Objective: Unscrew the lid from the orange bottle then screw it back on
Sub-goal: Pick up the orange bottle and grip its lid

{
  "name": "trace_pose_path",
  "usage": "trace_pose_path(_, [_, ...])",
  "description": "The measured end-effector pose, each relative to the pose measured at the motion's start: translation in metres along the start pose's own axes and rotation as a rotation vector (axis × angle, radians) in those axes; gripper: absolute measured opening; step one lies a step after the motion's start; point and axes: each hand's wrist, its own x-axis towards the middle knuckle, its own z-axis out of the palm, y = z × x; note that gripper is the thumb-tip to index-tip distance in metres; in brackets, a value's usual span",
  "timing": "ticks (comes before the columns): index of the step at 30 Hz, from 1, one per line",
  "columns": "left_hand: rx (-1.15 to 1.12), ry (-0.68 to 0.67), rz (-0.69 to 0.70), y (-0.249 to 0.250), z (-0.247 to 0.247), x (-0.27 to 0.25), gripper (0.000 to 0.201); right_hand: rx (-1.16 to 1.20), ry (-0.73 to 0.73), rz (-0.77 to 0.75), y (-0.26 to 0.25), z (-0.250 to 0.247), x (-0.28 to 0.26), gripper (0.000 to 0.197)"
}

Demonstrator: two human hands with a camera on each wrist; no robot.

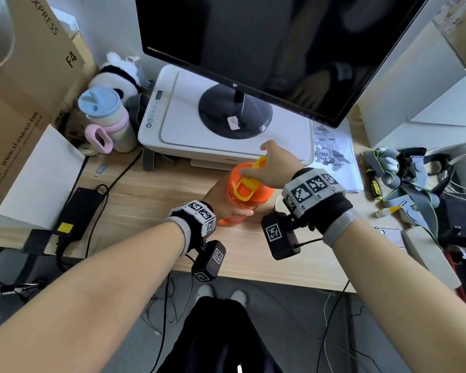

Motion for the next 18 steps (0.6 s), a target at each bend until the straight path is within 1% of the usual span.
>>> trace_pose_path(1, [-0.014, -0.016, -0.008, 0.002, 0.000, -0.001, 0.082, -0.011, 0.051, 0.025, 0.000, 0.002, -0.002, 0.084])
trace_pose_path(3, [-0.009, -0.016, -0.009, 0.005, -0.001, 0.001, 0.072, -0.111, 0.141, 0.074, 0.000, 0.008, -0.006, 0.088])
trace_pose_path(6, [-0.012, 0.002, 0.006, 0.011, -0.001, 0.002, 0.078, -0.217, 0.158, 0.084, 0.000, 0.012, -0.007, 0.086])
trace_pose_path(8, [0.002, 0.000, 0.018, 0.013, 0.001, 0.001, 0.085, -0.221, 0.113, 0.080, 0.001, 0.007, -0.004, 0.077])
trace_pose_path(10, [0.010, -0.021, 0.015, 0.013, 0.001, 0.001, 0.082, -0.218, 0.032, 0.037, 0.002, 0.000, 0.000, 0.068])
trace_pose_path(12, [-0.025, -0.046, -0.002, 0.010, 0.000, 0.000, 0.072, -0.169, -0.085, -0.092, 0.005, -0.006, 0.003, 0.069])
trace_pose_path(14, [-0.027, -0.038, 0.006, 0.010, -0.001, -0.001, 0.071, -0.056, -0.190, -0.232, 0.007, -0.012, 0.003, 0.076])
trace_pose_path(16, [-0.015, -0.030, 0.021, 0.010, -0.003, -0.001, 0.075, 0.038, -0.232, -0.297, 0.012, -0.016, 0.004, 0.070])
trace_pose_path(18, [-0.003, -0.027, 0.024, 0.012, -0.003, -0.001, 0.079, 0.163, -0.228, -0.282, 0.015, -0.016, 0.004, 0.057])
